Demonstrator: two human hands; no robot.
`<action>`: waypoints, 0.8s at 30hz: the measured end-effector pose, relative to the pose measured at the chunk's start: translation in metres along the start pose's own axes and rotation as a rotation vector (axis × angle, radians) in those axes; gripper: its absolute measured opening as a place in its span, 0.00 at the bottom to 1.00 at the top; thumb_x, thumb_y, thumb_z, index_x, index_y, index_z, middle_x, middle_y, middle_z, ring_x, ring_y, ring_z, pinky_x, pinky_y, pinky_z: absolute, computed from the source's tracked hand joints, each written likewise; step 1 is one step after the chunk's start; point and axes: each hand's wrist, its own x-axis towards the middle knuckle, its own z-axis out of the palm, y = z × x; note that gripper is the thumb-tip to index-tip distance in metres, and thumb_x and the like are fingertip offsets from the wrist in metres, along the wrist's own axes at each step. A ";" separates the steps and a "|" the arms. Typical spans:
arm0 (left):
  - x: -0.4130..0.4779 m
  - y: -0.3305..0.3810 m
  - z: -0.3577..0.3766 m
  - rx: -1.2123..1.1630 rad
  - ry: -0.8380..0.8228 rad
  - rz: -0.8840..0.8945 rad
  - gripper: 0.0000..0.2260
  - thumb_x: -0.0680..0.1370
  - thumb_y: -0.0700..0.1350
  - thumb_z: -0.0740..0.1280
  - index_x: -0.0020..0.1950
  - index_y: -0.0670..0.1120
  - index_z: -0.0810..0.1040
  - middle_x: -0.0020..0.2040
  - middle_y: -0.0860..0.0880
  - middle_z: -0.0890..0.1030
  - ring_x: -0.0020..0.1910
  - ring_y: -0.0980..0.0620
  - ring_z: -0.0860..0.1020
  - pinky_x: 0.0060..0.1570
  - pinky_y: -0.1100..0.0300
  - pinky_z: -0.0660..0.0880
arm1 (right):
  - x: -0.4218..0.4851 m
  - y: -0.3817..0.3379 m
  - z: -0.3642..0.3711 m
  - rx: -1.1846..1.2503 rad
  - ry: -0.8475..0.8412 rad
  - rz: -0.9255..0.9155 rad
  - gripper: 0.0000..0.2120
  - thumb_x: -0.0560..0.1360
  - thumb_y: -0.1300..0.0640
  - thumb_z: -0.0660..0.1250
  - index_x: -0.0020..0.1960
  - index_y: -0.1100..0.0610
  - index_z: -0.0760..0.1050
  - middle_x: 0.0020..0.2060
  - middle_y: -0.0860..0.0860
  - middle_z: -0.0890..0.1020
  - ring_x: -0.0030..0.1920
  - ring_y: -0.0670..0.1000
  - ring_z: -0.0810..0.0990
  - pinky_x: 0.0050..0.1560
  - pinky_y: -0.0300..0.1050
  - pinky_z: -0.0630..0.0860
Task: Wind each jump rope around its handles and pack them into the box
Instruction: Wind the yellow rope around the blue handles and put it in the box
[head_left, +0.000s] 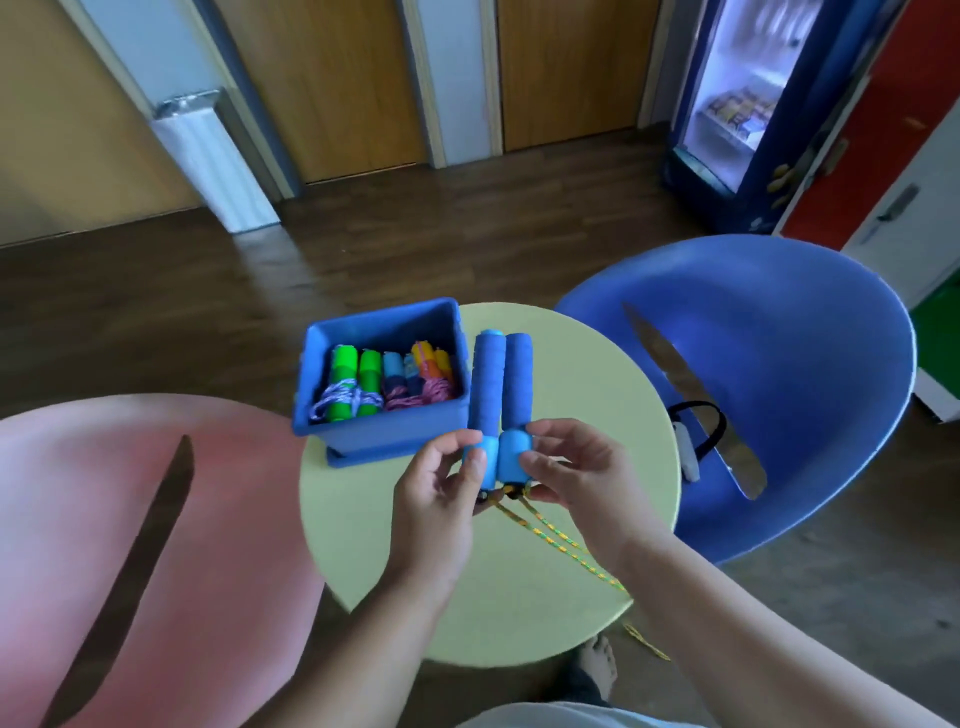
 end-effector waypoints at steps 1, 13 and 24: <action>-0.005 0.004 -0.014 0.018 0.029 0.029 0.10 0.82 0.41 0.69 0.52 0.57 0.84 0.45 0.53 0.86 0.44 0.51 0.82 0.45 0.47 0.83 | -0.009 0.000 0.016 0.005 -0.005 -0.008 0.10 0.77 0.68 0.71 0.55 0.57 0.82 0.51 0.61 0.84 0.43 0.50 0.85 0.43 0.44 0.82; -0.061 0.046 -0.150 -0.176 -0.047 0.185 0.22 0.76 0.33 0.73 0.69 0.45 0.76 0.60 0.46 0.85 0.52 0.48 0.86 0.46 0.58 0.83 | -0.085 -0.004 0.154 -0.002 -0.012 -0.194 0.11 0.73 0.68 0.76 0.52 0.59 0.80 0.40 0.47 0.86 0.41 0.47 0.85 0.41 0.41 0.82; -0.079 0.046 -0.165 -0.146 0.012 0.216 0.23 0.71 0.43 0.78 0.65 0.50 0.80 0.57 0.47 0.86 0.55 0.47 0.85 0.53 0.52 0.83 | -0.104 0.002 0.164 -0.031 -0.045 -0.151 0.10 0.74 0.65 0.76 0.52 0.62 0.78 0.43 0.57 0.83 0.42 0.52 0.85 0.43 0.45 0.84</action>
